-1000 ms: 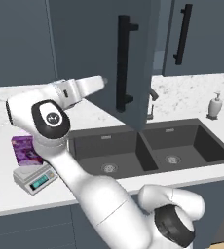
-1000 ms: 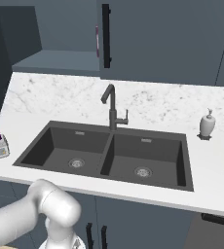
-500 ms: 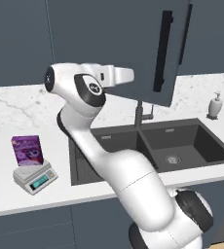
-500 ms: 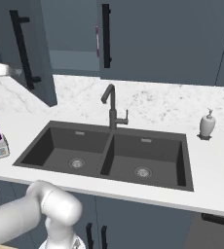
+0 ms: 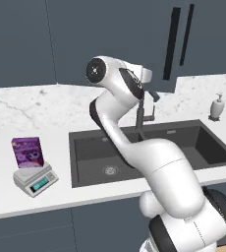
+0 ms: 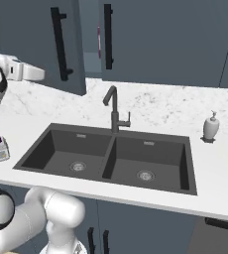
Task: Pick the cereal and place it on the digital scale for weighing, and close the cabinet.
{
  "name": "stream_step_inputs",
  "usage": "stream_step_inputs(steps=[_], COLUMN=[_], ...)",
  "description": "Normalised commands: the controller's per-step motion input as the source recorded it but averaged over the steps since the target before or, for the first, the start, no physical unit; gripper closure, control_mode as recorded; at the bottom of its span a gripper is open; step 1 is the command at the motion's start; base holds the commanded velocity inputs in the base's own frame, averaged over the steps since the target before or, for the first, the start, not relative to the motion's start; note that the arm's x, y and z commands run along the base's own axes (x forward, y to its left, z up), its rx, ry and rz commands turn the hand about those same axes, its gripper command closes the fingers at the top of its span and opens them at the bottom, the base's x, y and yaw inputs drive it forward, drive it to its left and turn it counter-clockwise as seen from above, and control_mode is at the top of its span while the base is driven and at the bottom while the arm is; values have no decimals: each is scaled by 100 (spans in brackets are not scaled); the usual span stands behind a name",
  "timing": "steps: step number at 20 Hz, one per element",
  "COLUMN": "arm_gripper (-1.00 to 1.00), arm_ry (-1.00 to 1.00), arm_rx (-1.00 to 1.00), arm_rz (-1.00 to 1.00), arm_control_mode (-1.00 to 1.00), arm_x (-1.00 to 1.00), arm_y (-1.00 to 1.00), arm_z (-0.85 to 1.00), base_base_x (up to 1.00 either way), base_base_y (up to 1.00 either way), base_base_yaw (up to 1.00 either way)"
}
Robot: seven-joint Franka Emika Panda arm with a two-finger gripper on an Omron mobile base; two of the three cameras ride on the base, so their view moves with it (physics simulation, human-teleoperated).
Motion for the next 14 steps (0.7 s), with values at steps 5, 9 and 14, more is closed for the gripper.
stream_step_inputs(steps=[5, 9, 14], arm_gripper=[-100, -100, -100], arm_ry=[-17, -20, -3], arm_rx=[11, 12, 10], arm_rz=[21, 17, 10], arm_control_mode=[-100, -100, -100], arm_x=[86, 87, 73], arm_y=[-60, -53, -29], arm_z=[0, 8, 31], base_base_x=[0, 0, 0], base_base_y=[0, 0, 0], base_base_yaw=[0, 0, 0])
